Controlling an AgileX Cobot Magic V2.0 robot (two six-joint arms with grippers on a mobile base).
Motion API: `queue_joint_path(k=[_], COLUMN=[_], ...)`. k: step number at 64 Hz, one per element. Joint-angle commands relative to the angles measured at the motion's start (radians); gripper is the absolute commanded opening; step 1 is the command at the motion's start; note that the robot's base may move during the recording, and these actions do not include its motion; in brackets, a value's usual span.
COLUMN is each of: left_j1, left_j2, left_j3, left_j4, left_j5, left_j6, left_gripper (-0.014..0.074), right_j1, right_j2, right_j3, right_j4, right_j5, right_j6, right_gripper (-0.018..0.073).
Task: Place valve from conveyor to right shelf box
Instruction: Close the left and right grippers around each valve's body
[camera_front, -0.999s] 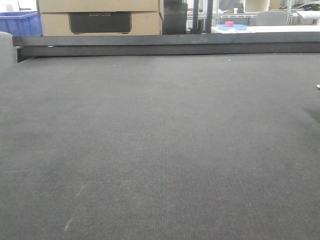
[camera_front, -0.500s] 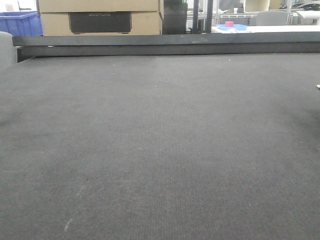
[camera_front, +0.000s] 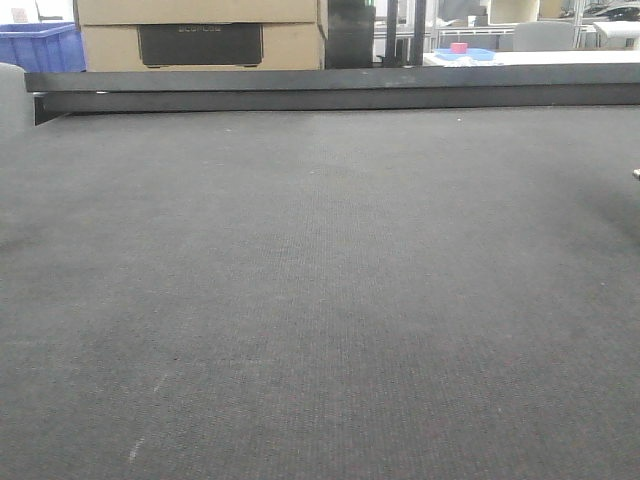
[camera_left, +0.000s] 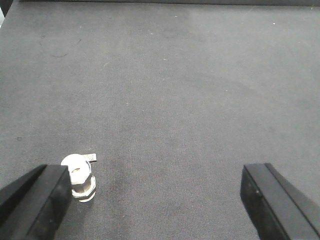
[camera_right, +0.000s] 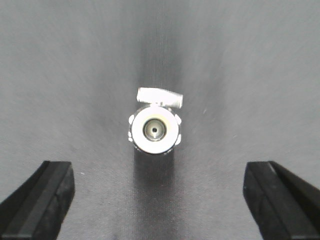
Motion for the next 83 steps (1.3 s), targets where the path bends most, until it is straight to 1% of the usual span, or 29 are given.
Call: queue_joint_path(k=[1,7,20,40,43,46,50,53,56,58,61,63,68,74,83], left_j1=[-0.007,-0.007,-0.007,-0.007,-0.007,-0.007,-0.007,-0.007,-0.007,-0.007,-0.007,-0.007,0.000,0.021,0.096], left_j2=[0.000,0.000,0.000,0.000,0.000,0.000,0.000,0.000,0.000,0.000,0.000,0.002,0.018,0.062,0.177], left_j3=[-0.008,-0.008,-0.008,-0.008,-0.008,-0.008,-0.008,-0.008,-0.008,-0.008,-0.008,-0.013,-0.036,-0.088,-0.195], left_j4=[-0.007,-0.007,-0.007,-0.007,-0.007,-0.007,-0.007,-0.007,-0.007,-0.007,-0.007,-0.007,-0.007,-0.007,-0.007], left_j5=[-0.003,0.012,0.031,0.036,0.036,0.036,0.036,0.038,0.040,0.045,0.052,0.066,0.116,0.194,0.325], left_j6=[-0.008,-0.008,-0.008,-0.008,-0.008,-0.008,-0.008,-0.008,-0.008,-0.008,-0.008,-0.008,-0.008,-0.008,-0.008], left_gripper=[0.0587,0.0587,0.0587,0.0587,0.0587,0.0587,0.0587,0.0587,0.0587,0.0587,0.0587,0.0587,0.0587,0.0587,0.0587], right_j1=[-0.002,-0.002,-0.006,-0.006,-0.006,-0.006,-0.006,-0.006,-0.006,-0.006,-0.006,-0.006,-0.006,-0.006,-0.002], right_j2=[0.060,0.118,0.231,0.311,0.311,0.311,0.311,0.311,0.309,0.309,0.305,0.299,0.277,0.236,0.149], right_j3=[-0.010,-0.010,-0.006,0.046,0.046,0.046,0.046,0.046,0.046,0.046,0.046,0.046,0.046,0.046,0.057], right_j4=[-0.021,-0.042,-0.042,-0.042,-0.042,-0.042,-0.042,-0.042,-0.042,-0.042,-0.042,-0.042,-0.042,-0.037,-0.025], right_j5=[-0.019,-0.034,-0.067,-0.146,-0.153,-0.155,-0.144,-0.137,-0.131,-0.127,-0.125,-0.125,-0.127,-0.139,-0.156], right_j6=[-0.017,-0.017,-0.017,-0.017,-0.017,-0.017,-0.017,-0.017,-0.017,-0.017,-0.017,-0.017,-0.017,-0.017,-0.017], right_gripper=[0.0568,0.0568,0.0568,0.0564,0.0534,0.0485,0.0370,0.0268,0.0113,0.0034,-0.0115,-0.0171,-0.0155,-0.0155,-0.0155])
